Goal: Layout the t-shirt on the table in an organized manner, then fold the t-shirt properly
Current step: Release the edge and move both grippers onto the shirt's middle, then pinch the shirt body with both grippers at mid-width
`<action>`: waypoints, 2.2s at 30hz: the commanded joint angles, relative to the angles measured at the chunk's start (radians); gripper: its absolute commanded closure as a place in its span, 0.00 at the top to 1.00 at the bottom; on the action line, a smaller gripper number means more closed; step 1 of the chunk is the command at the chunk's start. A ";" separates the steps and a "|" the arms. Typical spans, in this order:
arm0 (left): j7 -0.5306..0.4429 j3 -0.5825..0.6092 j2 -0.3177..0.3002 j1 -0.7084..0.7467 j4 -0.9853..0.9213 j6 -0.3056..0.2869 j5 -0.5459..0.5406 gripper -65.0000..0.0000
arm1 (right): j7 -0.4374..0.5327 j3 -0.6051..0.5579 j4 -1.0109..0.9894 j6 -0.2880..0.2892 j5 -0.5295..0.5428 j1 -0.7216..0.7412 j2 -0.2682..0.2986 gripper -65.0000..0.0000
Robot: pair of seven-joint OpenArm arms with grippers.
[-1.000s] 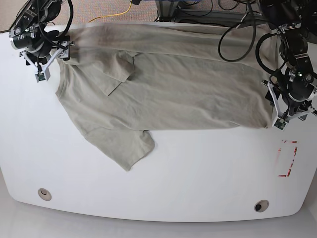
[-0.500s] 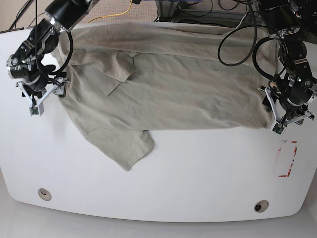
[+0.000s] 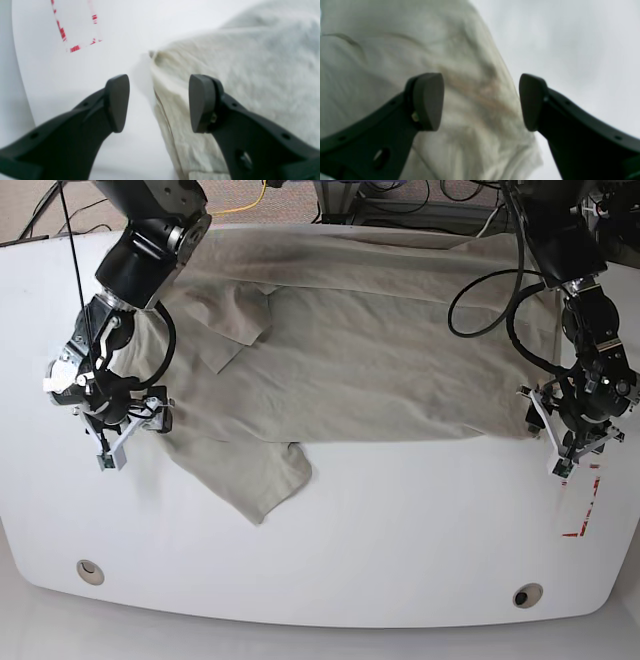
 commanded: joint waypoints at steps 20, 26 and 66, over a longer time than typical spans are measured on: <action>-0.020 -0.006 -0.013 -0.039 0.002 0.004 -0.008 0.54 | 0.308 -0.007 -0.413 -0.008 -0.115 0.160 0.015 0.62; -0.020 -0.007 -0.013 -0.047 -0.021 0.005 -0.008 0.54 | 0.311 -0.007 -0.416 -0.008 -0.116 0.156 0.014 0.22; -0.320 0.016 -0.047 -0.234 -0.720 0.165 -0.009 0.27 | 0.308 -0.007 -0.410 -0.008 -0.116 0.153 0.012 0.01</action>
